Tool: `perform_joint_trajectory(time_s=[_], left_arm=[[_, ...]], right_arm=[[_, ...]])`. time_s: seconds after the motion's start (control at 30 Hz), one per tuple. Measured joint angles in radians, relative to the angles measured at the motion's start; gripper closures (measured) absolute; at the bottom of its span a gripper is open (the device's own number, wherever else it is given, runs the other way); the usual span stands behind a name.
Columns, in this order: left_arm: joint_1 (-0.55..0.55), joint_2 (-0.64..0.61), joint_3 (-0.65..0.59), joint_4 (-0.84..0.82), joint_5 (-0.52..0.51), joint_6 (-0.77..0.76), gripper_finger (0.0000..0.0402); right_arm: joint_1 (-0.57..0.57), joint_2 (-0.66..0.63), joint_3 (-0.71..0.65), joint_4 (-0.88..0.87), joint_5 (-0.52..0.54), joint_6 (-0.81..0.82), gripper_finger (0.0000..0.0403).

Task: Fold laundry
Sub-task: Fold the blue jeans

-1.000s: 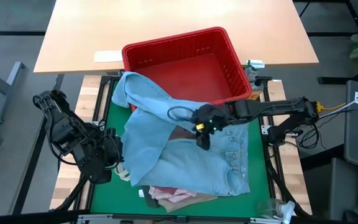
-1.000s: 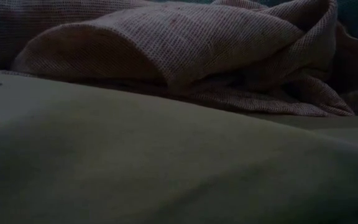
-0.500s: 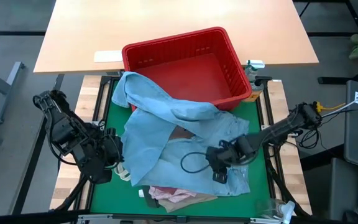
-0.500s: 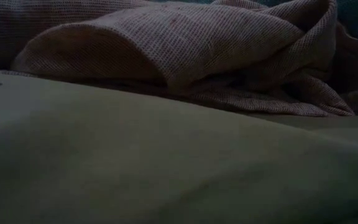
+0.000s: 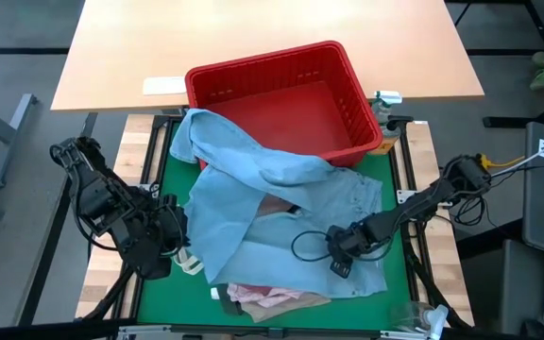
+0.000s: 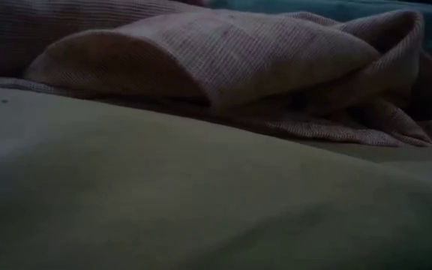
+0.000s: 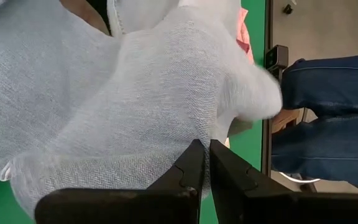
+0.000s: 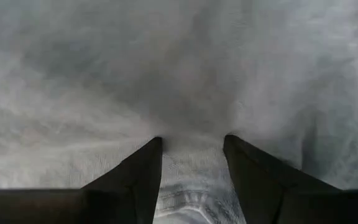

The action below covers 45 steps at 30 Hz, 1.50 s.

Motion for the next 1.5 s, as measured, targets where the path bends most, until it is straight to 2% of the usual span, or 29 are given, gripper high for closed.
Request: perform_joint_trajectory(time_s=[0.2,0.37,0.57,0.67,0.93,1.07,1.27,1.5], left_arm=[[0.000,0.001,-0.001,0.002,-0.004,0.000,0.0383],[-0.001,0.000,-0.001,0.020,0.004,0.000,0.0383],[0.000,0.000,-0.001,0.034,0.003,0.003,0.0383],[0.000,0.000,-0.001,0.035,-0.002,0.004,0.0383],[0.008,0.010,-0.001,0.034,-0.139,0.056,0.0379],[0.037,0.014,-0.001,0.014,-0.157,0.055,0.0345],[0.107,0.018,-0.001,-0.011,-0.157,0.042,0.0273],[0.202,0.018,-0.001,-0.152,-0.154,-0.102,0.0256]], right_arm=[[-0.001,0.000,-0.015,-0.128,-0.098,0.065,0.0221],[0.000,0.004,-0.021,-0.240,-0.231,0.139,0.0221],[0.000,0.007,-0.024,-0.329,-0.299,0.168,0.0221],[0.000,0.007,-0.024,-0.327,-0.299,0.161,0.0221],[0.001,0.009,0.034,-0.348,-0.268,0.063,0.0221],[0.001,0.009,0.096,-0.355,-0.232,0.017,0.0221],[0.001,0.009,0.195,-0.464,-0.176,-0.022,0.0221],[0.001,0.008,0.313,-0.584,-0.090,-0.079,0.0221]])
